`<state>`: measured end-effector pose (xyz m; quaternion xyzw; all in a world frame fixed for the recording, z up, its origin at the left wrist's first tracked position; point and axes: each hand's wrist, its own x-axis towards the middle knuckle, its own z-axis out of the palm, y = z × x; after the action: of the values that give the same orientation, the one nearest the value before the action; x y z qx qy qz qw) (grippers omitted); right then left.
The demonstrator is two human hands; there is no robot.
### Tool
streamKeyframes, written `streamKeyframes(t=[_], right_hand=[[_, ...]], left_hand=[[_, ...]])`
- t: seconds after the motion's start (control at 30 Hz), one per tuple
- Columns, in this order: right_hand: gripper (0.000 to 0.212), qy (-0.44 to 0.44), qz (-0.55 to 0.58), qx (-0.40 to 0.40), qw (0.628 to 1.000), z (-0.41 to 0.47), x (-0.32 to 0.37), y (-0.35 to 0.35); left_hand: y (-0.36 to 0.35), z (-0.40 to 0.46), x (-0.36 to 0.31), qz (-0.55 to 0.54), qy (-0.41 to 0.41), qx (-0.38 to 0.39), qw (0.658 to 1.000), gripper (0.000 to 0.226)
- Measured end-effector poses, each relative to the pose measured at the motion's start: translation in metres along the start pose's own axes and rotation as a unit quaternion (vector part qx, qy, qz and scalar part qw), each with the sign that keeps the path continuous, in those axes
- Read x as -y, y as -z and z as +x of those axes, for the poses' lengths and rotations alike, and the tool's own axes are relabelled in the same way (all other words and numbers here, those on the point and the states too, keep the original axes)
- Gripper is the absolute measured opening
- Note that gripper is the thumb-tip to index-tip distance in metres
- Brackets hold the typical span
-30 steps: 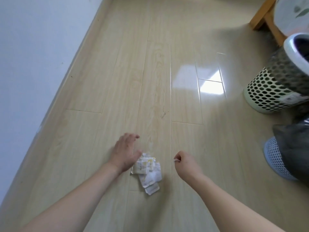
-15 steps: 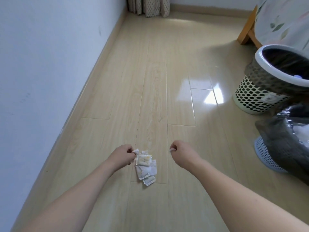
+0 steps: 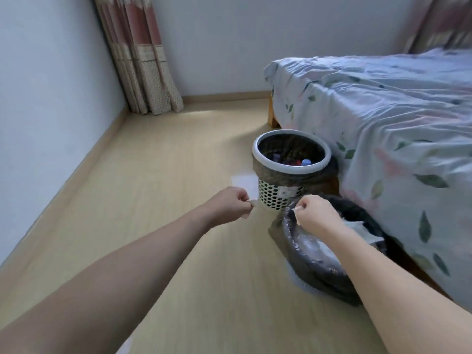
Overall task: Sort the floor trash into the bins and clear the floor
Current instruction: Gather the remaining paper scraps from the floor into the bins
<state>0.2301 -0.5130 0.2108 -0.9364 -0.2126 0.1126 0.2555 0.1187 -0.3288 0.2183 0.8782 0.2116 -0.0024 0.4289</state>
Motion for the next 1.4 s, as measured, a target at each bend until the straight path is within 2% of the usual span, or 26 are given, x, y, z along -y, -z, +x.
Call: streamKeyframes(t=[0.13, 0.23, 0.27, 0.33, 0.37, 0.5, 0.6, 0.67, 0.77, 0.9, 1.07, 1.17, 1.3, 1.4], right_hand=[[0.013, -0.108, 0.009, -0.034, 0.993, 0.018, -0.091, 0.037], [0.022, -0.165, -0.011, 0.022, 0.986, 0.027, -0.127, 0.036], [0.018, -0.172, -0.022, 0.053, 0.983, 0.031, -0.132, 0.032], [0.043, -0.188, -0.032, 0.083, 0.978, 0.037, -0.133, 0.026], [0.048, -0.182, -0.048, 0.076, 0.979, 0.038, -0.129, 0.028], [0.037, -0.095, -0.104, -0.015, 0.990, 0.035, -0.096, 0.026], [0.033, -0.002, -0.094, -0.045, 0.995, 0.037, -0.051, 0.004], [0.031, 0.055, -0.074, -0.042, 0.995, 0.034, -0.018, -0.018], [0.035, 0.128, -0.076, 0.024, 0.989, 0.016, 0.048, -0.069], [0.036, 0.157, -0.018, 0.145, 0.977, -0.029, 0.126, -0.163], [0.036, 0.092, -0.008, 0.273, 0.958, -0.090, 0.171, -0.275], [0.037, 0.056, -0.019, 0.319, 0.946, -0.120, 0.175, -0.328], [0.037, 0.005, -0.039, 0.343, 0.938, -0.143, 0.168, -0.369], [0.037, -0.039, -0.045, 0.347, 0.936, -0.150, 0.161, -0.383]], left_hand=[[-0.067, 0.055, -0.080, 0.066, -0.043, 0.000, 0.997, 0.020], [-0.120, 0.082, -0.106, 0.133, -0.031, 0.038, 0.990, 0.019], [-0.134, 0.088, -0.110, 0.162, -0.024, 0.054, 0.985, 0.017], [-0.152, 0.095, -0.109, 0.202, -0.021, 0.061, 0.977, 0.019], [-0.154, 0.096, -0.108, 0.211, -0.024, 0.054, 0.976, 0.020], [-0.129, 0.090, -0.086, 0.208, -0.018, 0.016, 0.978, 0.021], [-0.078, 0.073, -0.043, 0.204, 0.004, -0.026, 0.979, 0.022], [-0.042, 0.056, -0.008, 0.211, 0.026, -0.025, 0.977, 0.024], [0.017, 0.013, 0.058, 0.225, 0.070, 0.002, 0.972, 0.026], [0.082, -0.063, 0.166, 0.253, 0.137, 0.023, 0.957, 0.028], [0.098, -0.157, 0.307, 0.250, 0.215, 0.090, 0.940, 0.030], [0.085, -0.183, 0.366, 0.194, 0.228, 0.089, 0.950, 0.026], [0.054, -0.182, 0.395, 0.170, 0.157, 0.090, 0.969, 0.029], [0.040, -0.174, 0.402, 0.241, 0.089, 0.109, 0.960, 0.030]])
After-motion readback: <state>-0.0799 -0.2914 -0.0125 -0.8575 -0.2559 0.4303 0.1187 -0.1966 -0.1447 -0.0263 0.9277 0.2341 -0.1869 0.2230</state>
